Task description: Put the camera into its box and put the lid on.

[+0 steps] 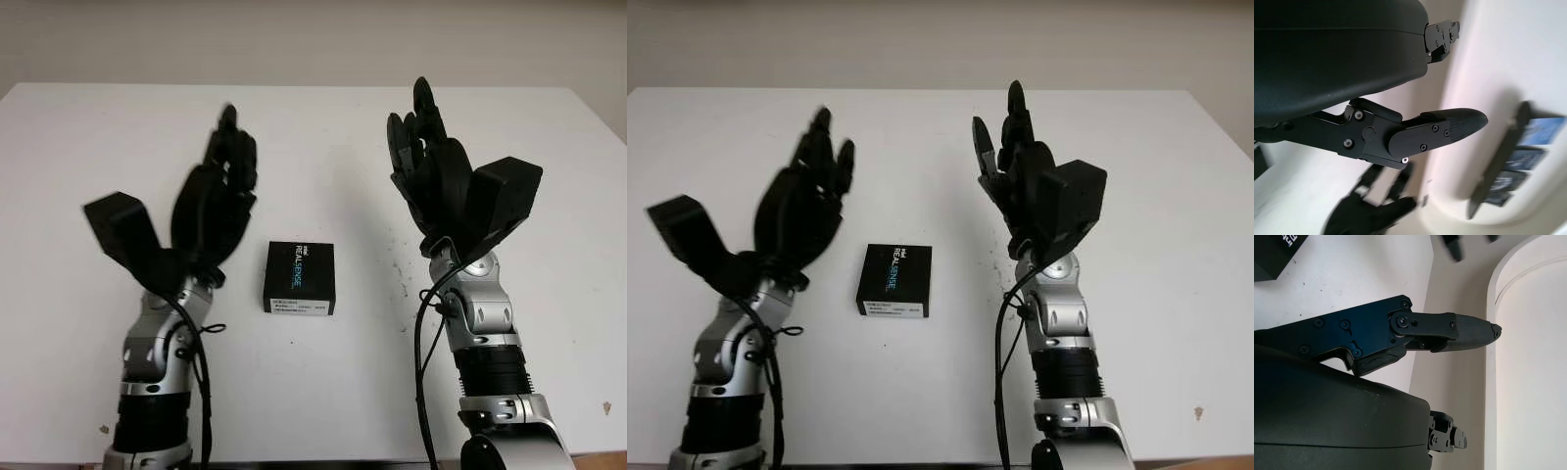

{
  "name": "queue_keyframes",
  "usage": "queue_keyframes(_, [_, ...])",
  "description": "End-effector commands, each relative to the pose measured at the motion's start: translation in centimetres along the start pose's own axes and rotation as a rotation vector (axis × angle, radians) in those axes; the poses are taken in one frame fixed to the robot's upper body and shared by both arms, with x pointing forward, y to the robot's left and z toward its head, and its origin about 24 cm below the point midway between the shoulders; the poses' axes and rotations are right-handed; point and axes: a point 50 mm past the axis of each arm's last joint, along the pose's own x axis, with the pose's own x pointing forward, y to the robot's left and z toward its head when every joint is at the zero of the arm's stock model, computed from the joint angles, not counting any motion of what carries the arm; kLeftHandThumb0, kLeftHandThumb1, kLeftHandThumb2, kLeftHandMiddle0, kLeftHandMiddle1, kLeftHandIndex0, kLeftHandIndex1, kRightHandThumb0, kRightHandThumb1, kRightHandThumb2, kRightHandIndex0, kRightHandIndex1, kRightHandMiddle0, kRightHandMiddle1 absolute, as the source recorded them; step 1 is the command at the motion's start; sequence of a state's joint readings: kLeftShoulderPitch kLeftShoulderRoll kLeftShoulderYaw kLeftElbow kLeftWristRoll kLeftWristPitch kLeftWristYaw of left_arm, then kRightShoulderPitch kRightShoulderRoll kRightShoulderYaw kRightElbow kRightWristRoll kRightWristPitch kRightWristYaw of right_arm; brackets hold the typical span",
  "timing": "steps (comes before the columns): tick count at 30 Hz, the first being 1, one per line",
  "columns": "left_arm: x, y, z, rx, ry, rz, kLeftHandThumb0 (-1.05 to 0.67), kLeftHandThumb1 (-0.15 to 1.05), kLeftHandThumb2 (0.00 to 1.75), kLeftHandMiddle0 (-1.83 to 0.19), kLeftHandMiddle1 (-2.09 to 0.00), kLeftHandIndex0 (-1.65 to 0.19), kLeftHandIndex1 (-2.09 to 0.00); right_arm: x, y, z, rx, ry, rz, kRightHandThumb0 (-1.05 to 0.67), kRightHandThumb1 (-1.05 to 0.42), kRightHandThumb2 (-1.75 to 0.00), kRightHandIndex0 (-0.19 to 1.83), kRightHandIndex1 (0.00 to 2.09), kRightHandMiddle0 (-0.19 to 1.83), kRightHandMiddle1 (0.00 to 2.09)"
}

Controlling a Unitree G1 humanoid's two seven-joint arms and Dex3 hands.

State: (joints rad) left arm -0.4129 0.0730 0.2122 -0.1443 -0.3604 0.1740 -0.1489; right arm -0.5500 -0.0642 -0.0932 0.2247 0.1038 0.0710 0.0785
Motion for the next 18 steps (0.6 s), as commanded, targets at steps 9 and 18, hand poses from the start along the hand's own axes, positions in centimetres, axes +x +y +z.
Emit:
queue_keyframes(9, [-1.0,6.1,-0.3,0.228,-0.030,0.168,-0.71,1.05,0.57,0.19,0.00,0.19,0.00,-1.0,0.2,-1.9,-0.026,0.075,0.015,-0.75,-1.05,-0.41,-0.16,0.06,-0.13,0.05])
queue_keyframes(18, [-2.5,7.1,-4.2,0.180,0.087,0.190,-0.66,1.05,0.57,0.19,0.00,0.19,0.00,-1.9,0.0,-3.2,-0.010,0.125,-0.005,-0.73,-1.05,-0.42,-0.19,0.04,-0.16,0.04])
